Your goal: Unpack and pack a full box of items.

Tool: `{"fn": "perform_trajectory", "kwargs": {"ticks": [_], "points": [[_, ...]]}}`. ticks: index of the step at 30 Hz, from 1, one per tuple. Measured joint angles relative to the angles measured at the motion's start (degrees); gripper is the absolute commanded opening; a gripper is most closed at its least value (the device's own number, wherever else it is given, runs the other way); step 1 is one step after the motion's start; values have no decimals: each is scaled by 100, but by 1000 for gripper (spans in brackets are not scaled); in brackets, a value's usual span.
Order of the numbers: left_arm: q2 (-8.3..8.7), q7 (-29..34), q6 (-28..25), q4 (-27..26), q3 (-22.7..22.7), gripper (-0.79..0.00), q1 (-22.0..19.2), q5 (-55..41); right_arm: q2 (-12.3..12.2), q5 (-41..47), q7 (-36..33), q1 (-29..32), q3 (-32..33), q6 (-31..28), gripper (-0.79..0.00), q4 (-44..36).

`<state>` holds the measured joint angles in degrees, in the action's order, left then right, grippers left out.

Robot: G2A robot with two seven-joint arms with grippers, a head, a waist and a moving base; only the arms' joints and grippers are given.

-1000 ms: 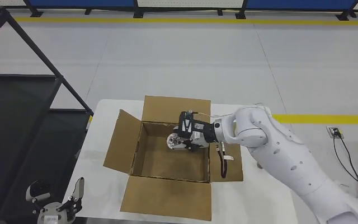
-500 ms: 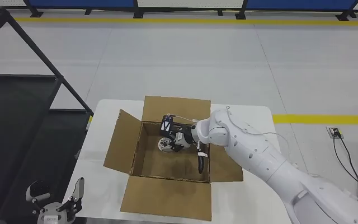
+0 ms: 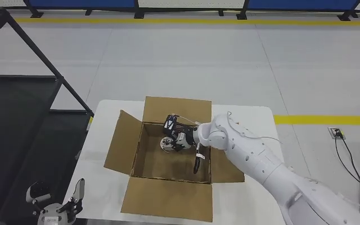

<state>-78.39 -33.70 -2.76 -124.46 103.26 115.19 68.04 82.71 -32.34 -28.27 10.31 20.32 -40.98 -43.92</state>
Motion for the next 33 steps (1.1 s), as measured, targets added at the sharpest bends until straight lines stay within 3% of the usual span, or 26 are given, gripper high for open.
{"fn": "perform_trajectory", "kwargs": {"ticks": [4,14,25,26,28,29,30,31,33], "points": [[0,0,0,0,0,0,0,0,313,20,-31,-77,-157,-208,-785,486],[0,0,0,0,0,0,0,0,1179,-80,-52,-245,-420,127,-785,1698],[0,0,0,0,0,0,0,0,1820,-139,-100,-279,-468,187,-785,2695],[0,0,0,0,0,0,0,0,1862,-138,-112,-280,-463,156,-699,2770],[0,0,0,0,0,0,0,0,1876,-135,-116,-281,-459,135,-437,2801],[0,0,0,0,0,0,0,0,1876,-135,-116,-281,-459,135,-372,2801],[0,0,0,0,0,0,0,0,1876,-135,-116,-281,-459,135,-123,2801],[0,0,0,0,0,0,0,0,1876,-135,-116,-281,-459,135,0,2801],[0,0,0,0,0,0,0,0,1876,-135,-116,-281,-459,135,0,2801]]}}
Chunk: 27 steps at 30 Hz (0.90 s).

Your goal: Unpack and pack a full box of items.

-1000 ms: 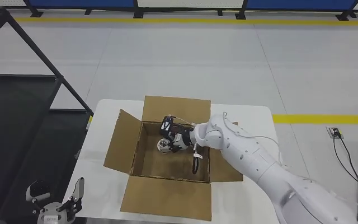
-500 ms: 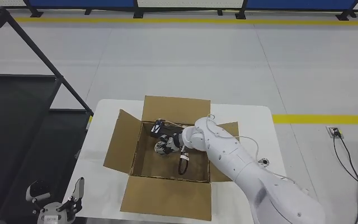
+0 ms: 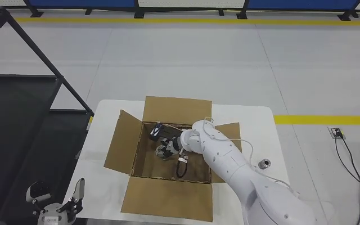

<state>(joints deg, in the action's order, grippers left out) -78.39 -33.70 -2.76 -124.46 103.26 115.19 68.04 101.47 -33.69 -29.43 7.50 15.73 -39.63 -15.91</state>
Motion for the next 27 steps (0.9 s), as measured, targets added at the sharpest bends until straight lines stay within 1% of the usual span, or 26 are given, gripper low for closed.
{"fn": "perform_trajectory", "kwargs": {"ticks": [3,6,8,19,22,27], "points": [[0,0,0,0,0,0,0,0,4,30,0,19,22,-30,0,35],[0,0,0,0,0,0,0,0,36,192,-7,10,103,-457,0,306],[0,0,0,0,0,0,0,0,59,192,23,-5,126,-613,0,392],[0,0,0,0,0,0,0,0,99,-13,217,-56,182,-750,0,514],[0,0,0,0,0,0,0,0,82,-87,391,-113,203,-891,0,514],[0,0,0,0,0,0,0,0,-24,-316,983,-193,216,-1573,0,513]]}}
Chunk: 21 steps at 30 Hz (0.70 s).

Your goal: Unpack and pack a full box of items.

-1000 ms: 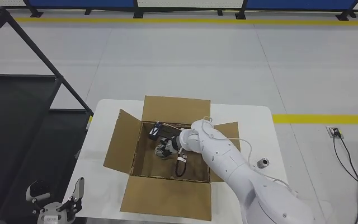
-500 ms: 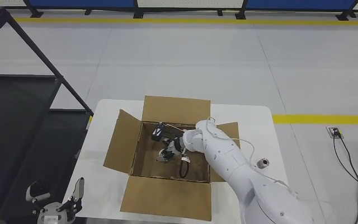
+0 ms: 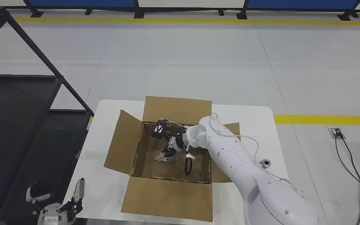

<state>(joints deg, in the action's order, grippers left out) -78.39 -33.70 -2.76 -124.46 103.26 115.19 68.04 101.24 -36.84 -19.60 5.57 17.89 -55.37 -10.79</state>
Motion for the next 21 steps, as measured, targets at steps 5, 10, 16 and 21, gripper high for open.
{"fn": "perform_trajectory", "kwargs": {"ticks": [5,10,16,21], "points": [[0,0,0,0,0,0,0,0,-169,-564,981,-13,-87,-272,0,-242],[0,0,0,0,0,0,0,0,-441,-1354,2293,36,-208,-263,0,-633],[0,0,0,0,0,0,0,0,-833,-2324,3781,147,-230,-94,0,-1116],[0,0,0,0,0,0,0,0,-1185,-2833,4501,275,-97,107,0,-1607]]}}
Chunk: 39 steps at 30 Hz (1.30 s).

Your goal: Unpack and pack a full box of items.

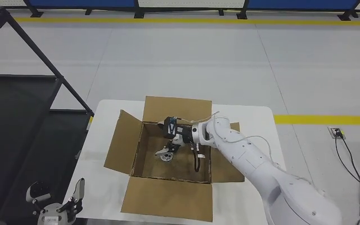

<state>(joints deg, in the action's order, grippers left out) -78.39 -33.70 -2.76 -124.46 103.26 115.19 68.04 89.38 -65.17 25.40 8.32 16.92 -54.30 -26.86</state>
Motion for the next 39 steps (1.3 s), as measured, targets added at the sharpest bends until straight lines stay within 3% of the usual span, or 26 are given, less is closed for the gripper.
{"fn": "perform_trajectory", "kwargs": {"ticks": [5,18,22,27,31,35,39], "points": [[0,0,0,0,0,0,0,0,-341,-177,2,149,221,-64,0,-500],[0,0,0,0,0,0,0,0,-369,-138,-40,196,288,46,0,-611],[0,0,0,0,0,0,0,0,-561,-456,182,237,498,365,0,-1161],[0,0,0,0,0,0,0,0,-1059,-1037,267,582,958,674,0,-2243],[0,0,0,0,0,0,0,0,-1575,-1337,-85,1174,1606,809,0,-3422],[0,0,0,0,0,0,0,0,-2134,-1483,-844,2176,2589,913,0,-4982],[0,0,0,0,0,0,0,0,-2533,-1488,-1622,3263,3623,1074,0,-6388]]}}
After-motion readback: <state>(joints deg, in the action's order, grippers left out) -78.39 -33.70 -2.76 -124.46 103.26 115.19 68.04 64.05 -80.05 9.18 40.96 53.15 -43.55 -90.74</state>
